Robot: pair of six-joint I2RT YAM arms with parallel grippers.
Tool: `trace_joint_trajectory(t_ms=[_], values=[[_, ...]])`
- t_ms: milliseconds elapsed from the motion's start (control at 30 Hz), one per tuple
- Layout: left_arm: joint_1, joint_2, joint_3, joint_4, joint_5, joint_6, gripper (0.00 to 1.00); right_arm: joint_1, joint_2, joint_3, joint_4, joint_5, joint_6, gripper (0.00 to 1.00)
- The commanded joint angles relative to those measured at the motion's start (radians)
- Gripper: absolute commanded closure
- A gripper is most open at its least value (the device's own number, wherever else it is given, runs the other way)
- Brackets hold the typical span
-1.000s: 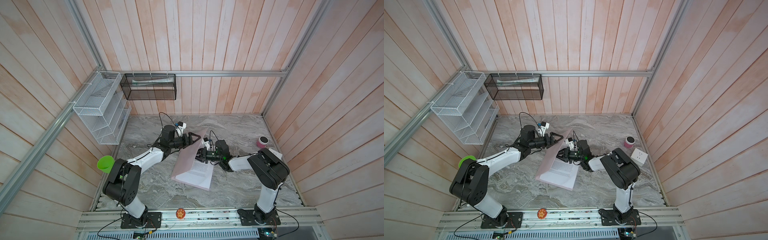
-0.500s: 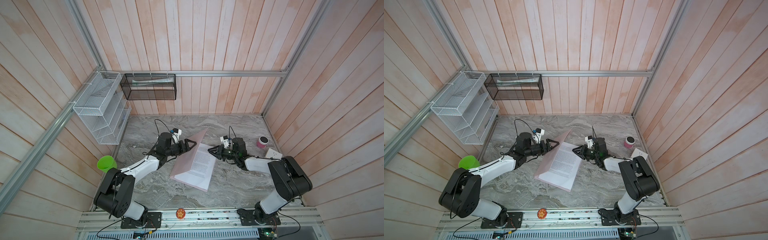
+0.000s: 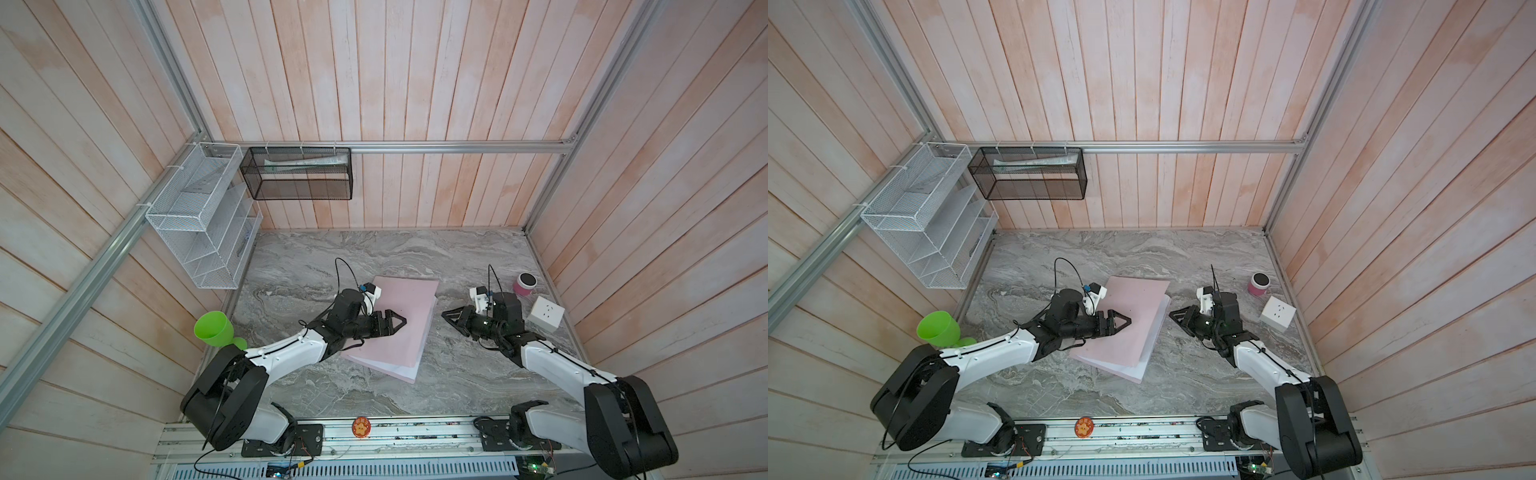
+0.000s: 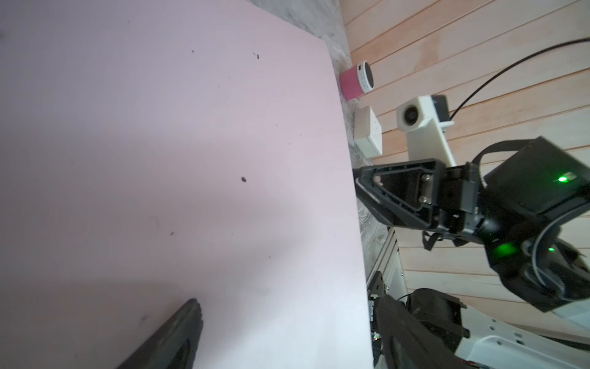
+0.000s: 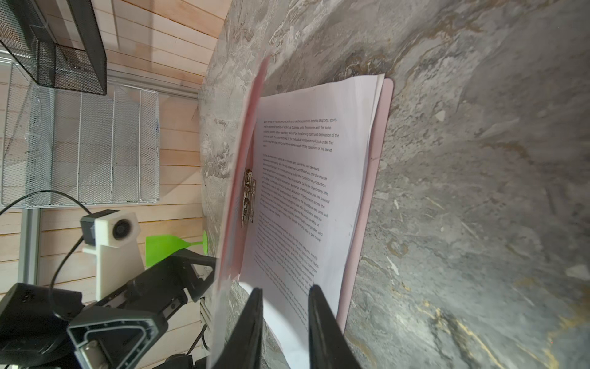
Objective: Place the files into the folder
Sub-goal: 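Press the closed pink folder flat with both grippers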
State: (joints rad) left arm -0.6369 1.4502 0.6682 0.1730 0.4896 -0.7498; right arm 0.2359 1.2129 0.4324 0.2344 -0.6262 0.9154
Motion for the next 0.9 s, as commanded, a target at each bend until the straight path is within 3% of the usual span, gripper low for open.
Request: trace_joint_trajectory(t_ms=[0, 400, 867], values=[[-0.006, 0.044, -0.03, 0.027, -0.031, 0.024, 0.12, 0.003, 0.023, -0.043, -0.012, 0.025, -0.007, 0.76], [-0.014, 0.2, -0.026, 0.092, -0.041, 0.026, 0.13, 0.013, 0.339, 0.042, 0.155, -0.001, -0.03, 0.69], [-0.014, 0.221, 0.018, 0.084, -0.047, 0.045, 0.07, 0.029, 0.583, 0.192, 0.21, -0.031, -0.018, 0.69]])
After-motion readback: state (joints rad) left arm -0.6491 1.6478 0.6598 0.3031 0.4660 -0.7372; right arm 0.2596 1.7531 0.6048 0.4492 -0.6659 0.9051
